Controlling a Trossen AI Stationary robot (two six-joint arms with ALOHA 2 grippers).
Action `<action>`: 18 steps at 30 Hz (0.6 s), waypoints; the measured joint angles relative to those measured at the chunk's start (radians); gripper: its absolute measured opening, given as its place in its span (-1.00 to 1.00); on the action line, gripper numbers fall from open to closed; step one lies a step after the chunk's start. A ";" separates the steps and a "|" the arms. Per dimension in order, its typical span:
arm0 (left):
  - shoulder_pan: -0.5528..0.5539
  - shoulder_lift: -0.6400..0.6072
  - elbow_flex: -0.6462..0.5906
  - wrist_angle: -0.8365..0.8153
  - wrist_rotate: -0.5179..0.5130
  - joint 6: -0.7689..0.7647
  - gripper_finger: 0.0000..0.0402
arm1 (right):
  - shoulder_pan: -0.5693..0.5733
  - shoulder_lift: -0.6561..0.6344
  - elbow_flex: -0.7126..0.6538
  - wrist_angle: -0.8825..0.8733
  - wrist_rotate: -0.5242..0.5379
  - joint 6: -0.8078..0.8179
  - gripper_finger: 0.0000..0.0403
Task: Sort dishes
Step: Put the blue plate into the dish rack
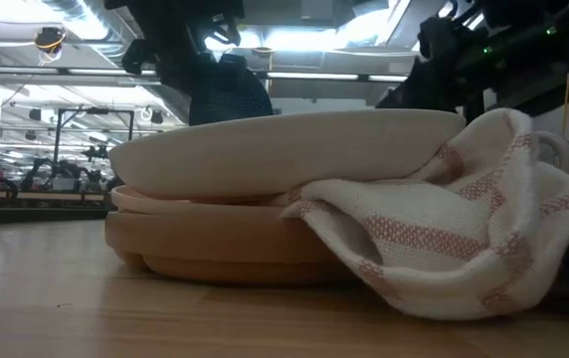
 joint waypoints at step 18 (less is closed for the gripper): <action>0.017 -0.001 0.000 -0.011 0.035 0.032 -1.00 | 0.000 0.000 0.002 0.012 -0.164 -0.016 -0.77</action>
